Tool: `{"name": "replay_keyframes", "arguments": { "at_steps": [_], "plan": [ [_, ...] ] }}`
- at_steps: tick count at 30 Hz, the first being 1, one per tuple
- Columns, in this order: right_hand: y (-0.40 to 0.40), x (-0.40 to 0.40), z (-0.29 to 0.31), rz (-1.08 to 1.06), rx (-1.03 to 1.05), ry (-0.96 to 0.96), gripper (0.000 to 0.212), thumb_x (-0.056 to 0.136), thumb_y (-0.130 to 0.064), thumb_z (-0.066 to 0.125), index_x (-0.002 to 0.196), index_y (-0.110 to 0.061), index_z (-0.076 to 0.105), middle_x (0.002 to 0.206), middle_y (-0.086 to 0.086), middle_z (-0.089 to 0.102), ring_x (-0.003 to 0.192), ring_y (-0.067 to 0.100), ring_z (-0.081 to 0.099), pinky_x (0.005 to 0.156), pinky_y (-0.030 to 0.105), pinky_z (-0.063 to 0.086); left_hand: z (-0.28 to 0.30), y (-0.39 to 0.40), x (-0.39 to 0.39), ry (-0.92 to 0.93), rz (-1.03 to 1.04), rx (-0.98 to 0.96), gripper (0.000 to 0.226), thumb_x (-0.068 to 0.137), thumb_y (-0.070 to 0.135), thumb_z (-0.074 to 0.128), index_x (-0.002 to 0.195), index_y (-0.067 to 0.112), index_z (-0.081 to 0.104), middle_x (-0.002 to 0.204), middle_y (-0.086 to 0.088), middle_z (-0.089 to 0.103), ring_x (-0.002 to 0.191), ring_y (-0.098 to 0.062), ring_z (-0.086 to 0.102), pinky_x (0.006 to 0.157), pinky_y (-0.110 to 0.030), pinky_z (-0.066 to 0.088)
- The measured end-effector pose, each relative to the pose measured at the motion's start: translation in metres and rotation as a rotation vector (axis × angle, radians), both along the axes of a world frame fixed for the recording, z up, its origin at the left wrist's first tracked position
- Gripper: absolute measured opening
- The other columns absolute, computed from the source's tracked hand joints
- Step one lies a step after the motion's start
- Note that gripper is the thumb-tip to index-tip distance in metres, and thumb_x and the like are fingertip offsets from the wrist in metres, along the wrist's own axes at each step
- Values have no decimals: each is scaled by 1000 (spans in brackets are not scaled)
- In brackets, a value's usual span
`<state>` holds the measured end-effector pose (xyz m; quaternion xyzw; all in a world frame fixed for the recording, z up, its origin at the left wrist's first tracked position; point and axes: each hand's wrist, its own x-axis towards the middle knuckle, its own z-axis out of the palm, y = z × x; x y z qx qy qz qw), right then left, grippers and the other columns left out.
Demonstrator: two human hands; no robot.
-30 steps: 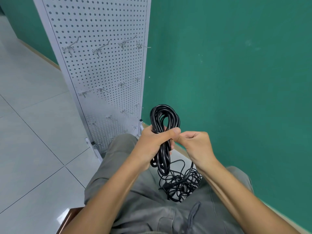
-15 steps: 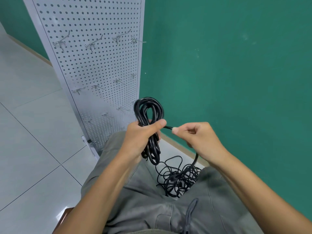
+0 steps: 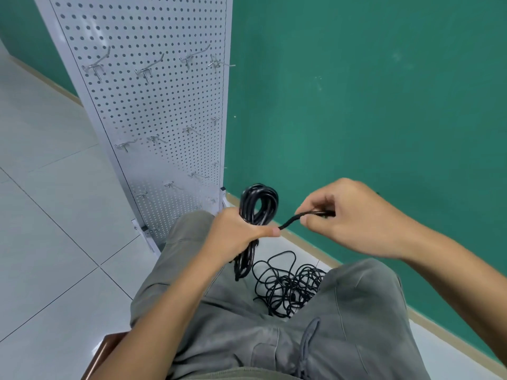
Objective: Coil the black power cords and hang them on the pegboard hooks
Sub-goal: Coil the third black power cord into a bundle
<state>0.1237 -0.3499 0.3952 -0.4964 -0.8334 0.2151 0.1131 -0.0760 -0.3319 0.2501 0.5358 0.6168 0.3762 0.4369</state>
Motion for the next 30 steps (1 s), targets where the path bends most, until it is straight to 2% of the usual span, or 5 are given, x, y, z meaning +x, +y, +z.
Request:
{"name": "replay_keyframes", "arguments": {
  "at_steps": [5,13,20,26,30],
  "plan": [
    [20,-22,18,131,-9,-41,18,87,-9,67,87,-21,81,77,-14,75,71,1,67,69,17,50,-5,-7,16,138,-232,-16,61,55,60,93,66,12,57,61,8,57,58,-8,50,62,-31,48],
    [65,-50,39,296,-322,-19,24,100,-31,62,101,-11,75,71,1,61,68,6,50,70,18,39,2,-13,13,175,-367,80,73,74,73,66,93,3,63,75,-8,62,76,-30,61,85,-52,52],
    [102,-72,16,414,-609,138,40,107,-31,46,103,-4,75,72,3,49,71,21,29,69,29,28,25,-25,16,-33,-450,80,61,84,61,72,91,1,61,69,-8,61,63,-21,60,79,-52,55],
    [115,-58,-4,342,-948,397,86,102,-62,15,94,-5,79,69,1,43,70,16,32,72,29,30,45,-33,13,-281,-488,123,27,90,34,78,80,13,63,66,-9,66,61,-23,63,69,-38,55],
    [107,-52,-15,262,-1137,615,105,90,-77,8,106,7,69,69,5,53,58,13,50,56,21,45,45,-33,13,-442,-438,161,32,83,37,78,81,10,62,67,-12,65,59,-27,61,67,-38,53]
  ]
}}
